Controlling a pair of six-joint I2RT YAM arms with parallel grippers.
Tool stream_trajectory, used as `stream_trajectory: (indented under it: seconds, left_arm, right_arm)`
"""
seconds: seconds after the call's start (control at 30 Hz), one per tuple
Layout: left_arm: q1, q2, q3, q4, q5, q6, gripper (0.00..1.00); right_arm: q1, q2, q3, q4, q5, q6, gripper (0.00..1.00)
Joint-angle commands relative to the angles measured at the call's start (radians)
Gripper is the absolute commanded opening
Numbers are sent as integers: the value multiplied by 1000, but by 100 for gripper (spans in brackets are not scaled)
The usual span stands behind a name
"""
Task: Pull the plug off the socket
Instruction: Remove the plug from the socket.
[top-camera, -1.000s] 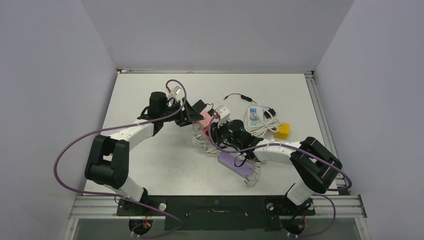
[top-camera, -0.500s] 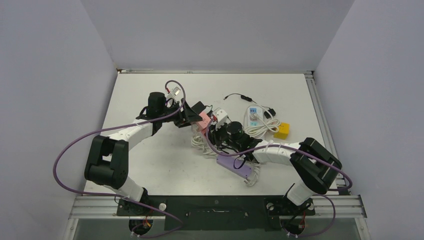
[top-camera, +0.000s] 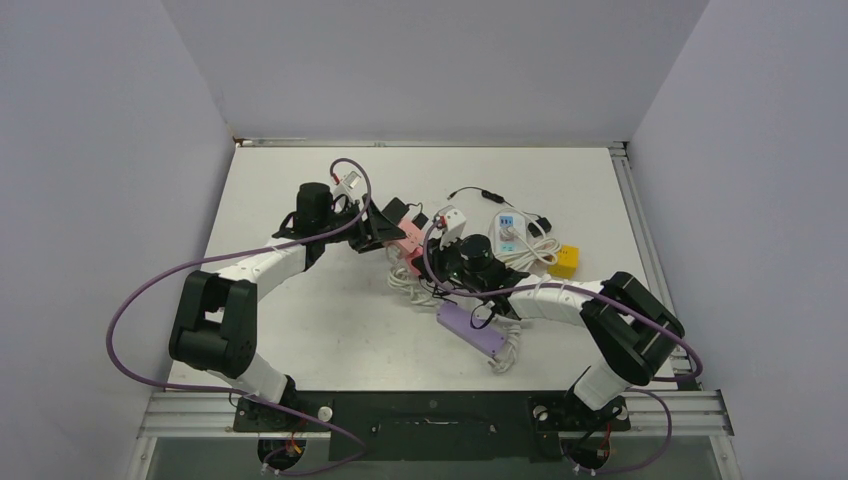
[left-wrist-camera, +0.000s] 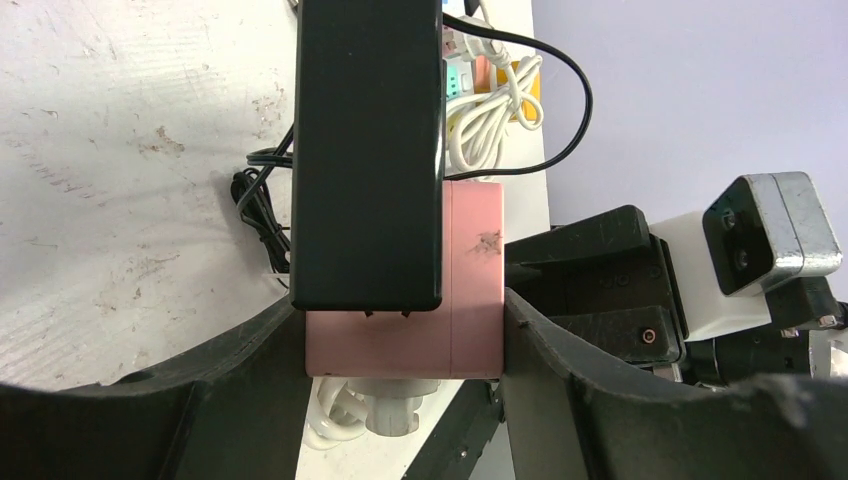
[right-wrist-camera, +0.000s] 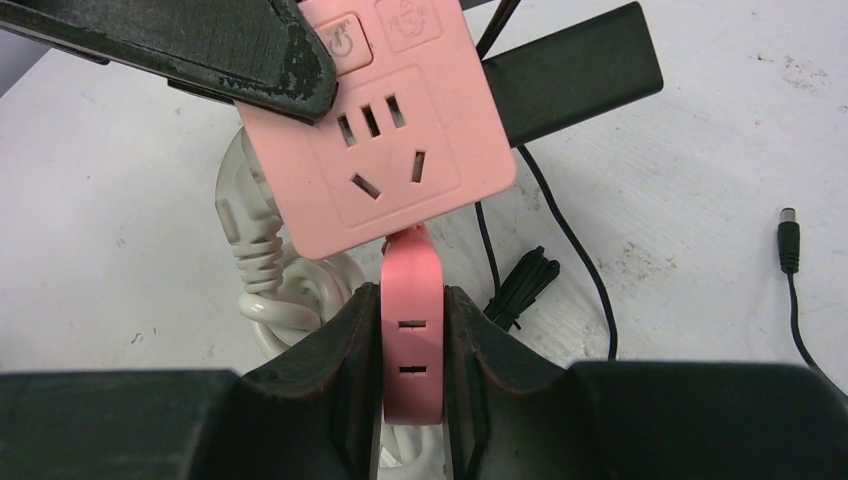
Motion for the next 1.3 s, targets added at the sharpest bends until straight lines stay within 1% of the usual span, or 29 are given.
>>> stream_trajectory:
  seconds: [0.0,0.27,0.5,0.6,0.73,0.87,1.13,1.27]
  left_arm:
    - [31,-52,61,63,-34,20,0]
    - [31,-51,62,64,-33,19,0]
    - [35,-52,68,51,-36,26,0]
    - [41,-55,68,48,-37,28,0]
    - [42,-56,67,48,-38,28,0]
    - [42,-56,66,48,-37,28,0]
    - [43,-58,67,48,-36,28,0]
    - [43,-56,67,48,-35,27,0]
  right_arm:
    - [-53,1,17,-14,87,11,5]
    - [-33,-37,-16,41,26,-59,5]
    - [42,-81,-31,55,-15,-172,5]
    - [67,-75,-24,50,-22,-192,5]
    - [69,-64,-15,45,-8,-185,5]
    - [65,-64,-11,32,44,-161,5]
    - [-33,-31,-3,9,35,-58,5]
    - [-55,-8,7,-2,31,-37,5]
